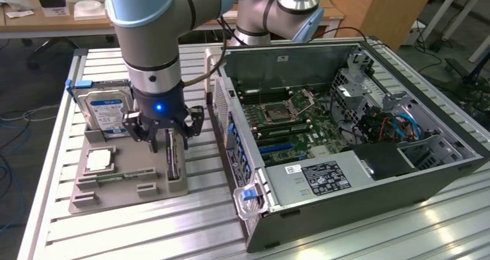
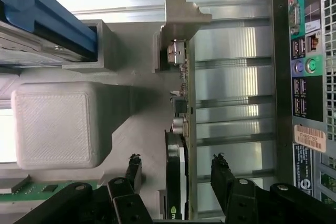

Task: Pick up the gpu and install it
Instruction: 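Pick up the gpu and move the gpu toward the slot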

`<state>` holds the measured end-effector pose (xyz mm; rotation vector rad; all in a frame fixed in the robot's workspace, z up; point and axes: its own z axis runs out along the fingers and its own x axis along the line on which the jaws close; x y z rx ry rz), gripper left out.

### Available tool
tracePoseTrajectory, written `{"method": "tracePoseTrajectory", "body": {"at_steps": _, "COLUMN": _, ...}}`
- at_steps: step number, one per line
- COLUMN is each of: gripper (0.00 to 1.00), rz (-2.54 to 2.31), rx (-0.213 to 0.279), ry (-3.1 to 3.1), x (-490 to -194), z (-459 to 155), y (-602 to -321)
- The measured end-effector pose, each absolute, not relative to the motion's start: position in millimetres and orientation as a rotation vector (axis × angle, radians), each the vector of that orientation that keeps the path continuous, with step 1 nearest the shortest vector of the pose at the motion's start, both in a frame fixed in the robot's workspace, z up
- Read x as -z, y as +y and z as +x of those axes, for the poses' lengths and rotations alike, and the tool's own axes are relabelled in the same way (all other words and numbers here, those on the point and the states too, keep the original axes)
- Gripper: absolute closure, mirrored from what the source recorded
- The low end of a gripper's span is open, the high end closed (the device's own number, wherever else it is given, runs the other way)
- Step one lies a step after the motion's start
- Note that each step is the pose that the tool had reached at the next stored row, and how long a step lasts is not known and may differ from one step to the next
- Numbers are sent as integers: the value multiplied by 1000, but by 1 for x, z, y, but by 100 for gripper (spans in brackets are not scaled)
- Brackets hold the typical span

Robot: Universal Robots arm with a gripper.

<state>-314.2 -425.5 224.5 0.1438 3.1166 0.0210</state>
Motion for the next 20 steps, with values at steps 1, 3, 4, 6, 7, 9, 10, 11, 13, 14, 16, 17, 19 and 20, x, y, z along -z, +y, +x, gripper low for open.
{"method": "tracePoseTrajectory", "body": {"at_steps": 1, "gripper": 35, "rz": 144, "rx": -21, "ry": 3117, "x": -223, "z": -314, "y": -425}}
{"method": "tracePoseTrajectory", "body": {"at_steps": 3, "gripper": 35, "rz": 146, "rx": -21, "ry": 3116, "x": -219, "z": -314, "y": -425}}
{"method": "tracePoseTrajectory", "body": {"at_steps": 4, "gripper": 35, "rz": 147, "rx": -21, "ry": 3116, "x": -217, "z": -314, "y": -425}}
{"method": "tracePoseTrajectory", "body": {"at_steps": 6, "gripper": 35, "rz": 147, "rx": -21, "ry": 3116, "x": -214, "z": -314, "y": -425}}
{"method": "tracePoseTrajectory", "body": {"at_steps": 7, "gripper": 35, "rz": 147, "rx": -21, "ry": 3117, "x": -214, "z": -314, "y": -425}}
{"method": "tracePoseTrajectory", "body": {"at_steps": 9, "gripper": 35, "rz": 147, "rx": -21, "ry": 3117, "x": -214, "z": -314, "y": -425}}
{"method": "tracePoseTrajectory", "body": {"at_steps": 10, "gripper": 35, "rz": 147, "rx": -21, "ry": 3117, "x": -214, "z": -314, "y": -425}}
{"method": "tracePoseTrajectory", "body": {"at_steps": 11, "gripper": 35, "rz": 147, "rx": -21, "ry": 3116, "x": -214, "z": -314, "y": -425}}
{"method": "tracePoseTrajectory", "body": {"at_steps": 13, "gripper": 35, "rz": 147, "rx": -20, "ry": 3116, "x": -214, "z": -314, "y": -425}}
{"method": "tracePoseTrajectory", "body": {"at_steps": 14, "gripper": 35, "rz": 147, "rx": -20, "ry": 3116, "x": -214, "z": -314, "y": -425}}
{"method": "tracePoseTrajectory", "body": {"at_steps": 16, "gripper": 37, "rz": 147, "rx": -19, "ry": 3116, "x": -214, "z": -314, "y": -425}}
{"method": "tracePoseTrajectory", "body": {"at_steps": 17, "gripper": 43, "rz": 147, "rx": -19, "ry": 3116, "x": -213, "z": -314, "y": -425}}
{"method": "tracePoseTrajectory", "body": {"at_steps": 19, "gripper": 50, "rz": 147, "rx": -19, "ry": 3116, "x": -212, "z": -314, "y": -425}}
{"method": "tracePoseTrajectory", "body": {"at_steps": 20, "gripper": 50, "rz": 147, "rx": -19, "ry": 3116, "x": -211, "z": -314, "y": -425}}
